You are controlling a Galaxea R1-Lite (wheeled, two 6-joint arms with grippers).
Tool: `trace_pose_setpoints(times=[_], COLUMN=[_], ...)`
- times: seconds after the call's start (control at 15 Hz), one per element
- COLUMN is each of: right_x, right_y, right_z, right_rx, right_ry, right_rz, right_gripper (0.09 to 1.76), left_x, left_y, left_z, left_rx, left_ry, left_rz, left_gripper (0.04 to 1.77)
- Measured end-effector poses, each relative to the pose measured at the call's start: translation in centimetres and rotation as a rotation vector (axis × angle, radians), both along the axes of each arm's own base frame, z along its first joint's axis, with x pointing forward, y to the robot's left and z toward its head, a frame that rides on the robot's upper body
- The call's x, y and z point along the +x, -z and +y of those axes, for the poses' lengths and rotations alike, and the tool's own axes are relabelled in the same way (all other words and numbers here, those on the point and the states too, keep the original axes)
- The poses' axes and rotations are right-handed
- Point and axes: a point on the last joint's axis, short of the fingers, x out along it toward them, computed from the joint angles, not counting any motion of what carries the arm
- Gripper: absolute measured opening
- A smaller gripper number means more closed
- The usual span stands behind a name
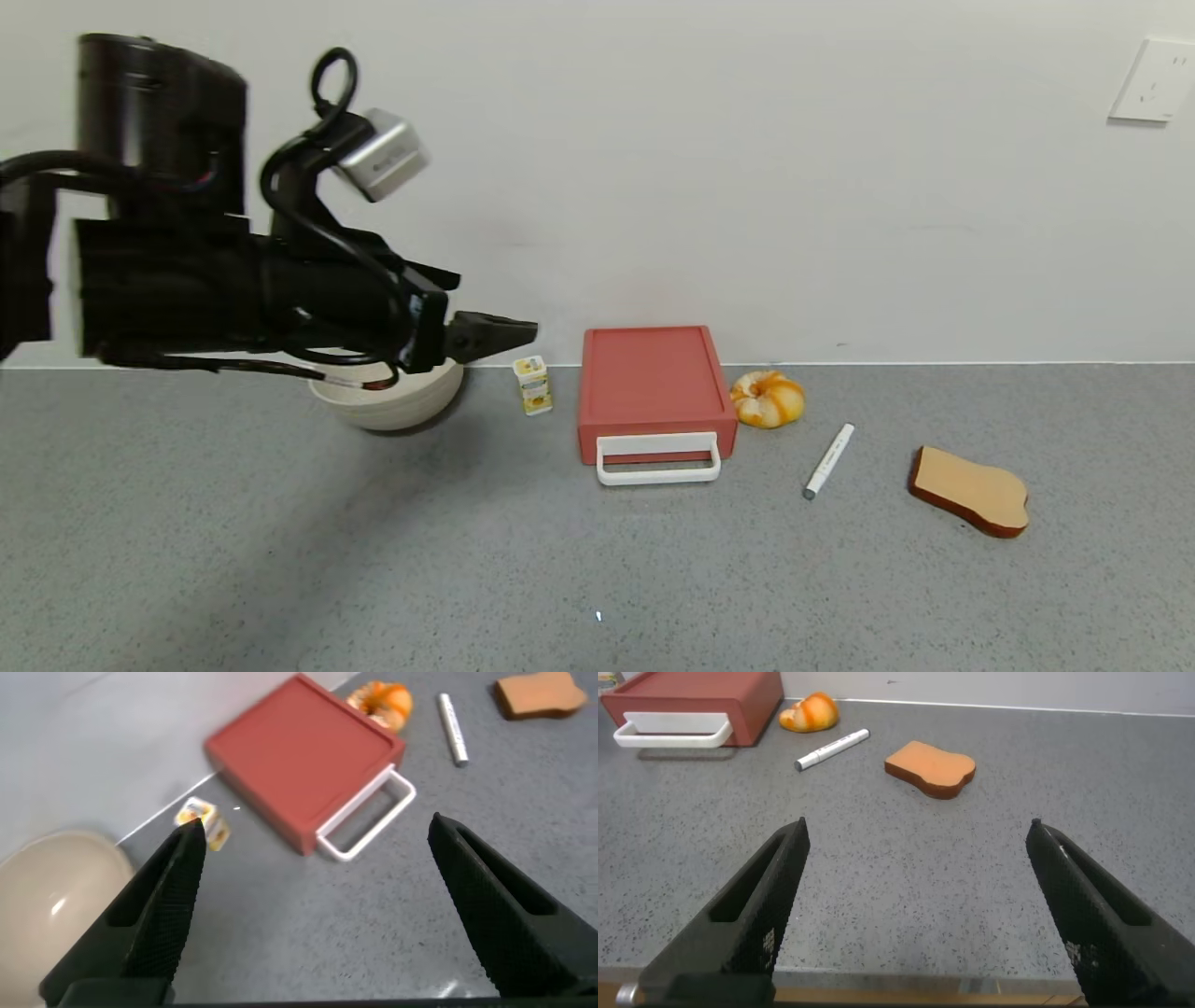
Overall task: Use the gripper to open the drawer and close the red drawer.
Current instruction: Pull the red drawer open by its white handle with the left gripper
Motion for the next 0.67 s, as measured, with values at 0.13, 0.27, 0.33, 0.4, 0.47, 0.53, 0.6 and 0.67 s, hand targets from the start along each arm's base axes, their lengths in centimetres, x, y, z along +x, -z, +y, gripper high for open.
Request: trace_pose_setpoints(times=[0.13,0.27,0.33,0.4,0.47,0.53,0.6,0.67], right_x=[0.0,0.0,0.0,0.0,0.0,0.0,0.0,0.0], right_y=[0.0,0.0,0.0,0.0,0.0,0.0,0.0,0.0], right_z=[0.0,0.0,0.0,0.0,0.0,0.0,0.0,0.0], right_rx=[0.0,0.0,0.0,0.0,0.0,0.0,0.0,0.0], right_ry=[0.0,0.0,0.0,0.0,0.0,0.0,0.0,0.0], right_rz=[0.0,0.0,0.0,0.0,0.0,0.0,0.0,0.0], right_gripper=[1.71,1.71,1.71,1.71,1.71,1.71,1.71,1.71], left_x=[1.6,2.9,3.5,3.9,4.3,4.5,4.8,4.9], left_y=[1.0,2.4,3.2,4.1,5.0,5.8,6.7,7.5], left_z=[-2.7,-5.2,-6.4,-7.5,-8.5,-9.5,-10.6,-11.6], left_rx=[0.038,0.067,0.085,0.11,0.134,0.153,0.168,0.181], left_ry=[0.071,0.126,0.15,0.173,0.193,0.214,0.235,0.255], left_rz=[0.059,0.105,0.132,0.169,0.203,0.229,0.247,0.265], left_gripper=[1.72,1.72,1.72,1.72,1.72,1.72,1.72,1.72])
